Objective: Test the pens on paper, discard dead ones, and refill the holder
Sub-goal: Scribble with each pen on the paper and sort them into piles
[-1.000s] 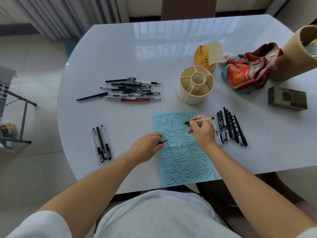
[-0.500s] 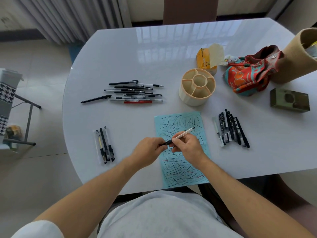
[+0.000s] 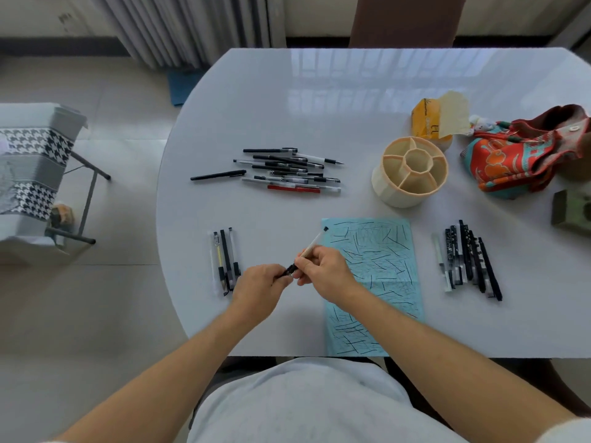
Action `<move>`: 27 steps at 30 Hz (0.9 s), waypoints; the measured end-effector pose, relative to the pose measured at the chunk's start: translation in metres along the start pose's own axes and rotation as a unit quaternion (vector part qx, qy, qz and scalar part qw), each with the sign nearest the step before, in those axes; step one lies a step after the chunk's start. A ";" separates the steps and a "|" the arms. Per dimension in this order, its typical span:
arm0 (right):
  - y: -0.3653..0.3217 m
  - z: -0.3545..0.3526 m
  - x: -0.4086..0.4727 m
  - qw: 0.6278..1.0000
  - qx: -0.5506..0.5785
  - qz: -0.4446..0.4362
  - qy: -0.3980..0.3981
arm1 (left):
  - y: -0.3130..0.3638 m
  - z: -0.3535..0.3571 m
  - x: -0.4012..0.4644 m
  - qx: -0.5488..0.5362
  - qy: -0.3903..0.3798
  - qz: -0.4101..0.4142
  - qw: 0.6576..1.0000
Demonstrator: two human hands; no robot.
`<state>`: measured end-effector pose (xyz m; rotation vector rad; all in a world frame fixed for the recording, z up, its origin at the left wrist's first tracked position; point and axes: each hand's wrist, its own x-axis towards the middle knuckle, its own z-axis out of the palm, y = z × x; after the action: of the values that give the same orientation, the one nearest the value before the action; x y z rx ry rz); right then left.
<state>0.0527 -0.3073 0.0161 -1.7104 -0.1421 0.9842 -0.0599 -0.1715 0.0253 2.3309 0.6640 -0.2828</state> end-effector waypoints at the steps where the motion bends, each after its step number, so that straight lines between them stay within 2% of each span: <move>1: -0.004 0.006 0.006 1.000 -0.021 0.004 -0.019 | -0.007 -0.004 -0.001 -0.025 0.015 -0.023 0.999; 3: -0.014 0.015 0.021 0.997 -0.070 0.005 -0.039 | -0.024 -0.015 -0.002 -0.079 0.047 -0.076 0.993; 6: -0.032 0.014 0.054 0.989 -0.139 -0.029 0.047 | -0.054 -0.033 -0.002 -0.118 0.090 -0.147 0.978; 8: -0.045 0.008 0.079 0.961 -0.241 -0.074 0.113 | -0.077 -0.044 -0.005 -0.117 0.118 -0.185 0.969; 10: -0.056 0.003 0.102 0.929 -0.329 -0.105 0.134 | -0.098 -0.053 -0.007 -0.106 0.138 -0.214 0.961; 13: -0.066 0.004 0.129 0.889 -0.420 -0.127 0.130 | -0.122 -0.056 -0.009 -0.106 0.140 -0.251 0.952; 17: -0.074 0.013 0.154 0.840 -0.499 -0.176 0.121 | -0.139 -0.048 -0.012 -0.092 0.116 -0.260 0.954; 21: -0.078 0.023 0.168 0.796 -0.555 -0.211 0.118 | -0.142 -0.041 -0.016 -0.065 0.082 -0.253 0.962; 27: -0.083 0.040 0.178 0.743 -0.622 -0.239 0.063 | -0.138 -0.041 -0.017 -0.049 0.069 -0.245 0.966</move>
<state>0.1723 -0.1481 -0.0109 -2.6923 -1.3336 0.2854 -0.1472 -0.0628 -0.0159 2.0766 1.2957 -0.2991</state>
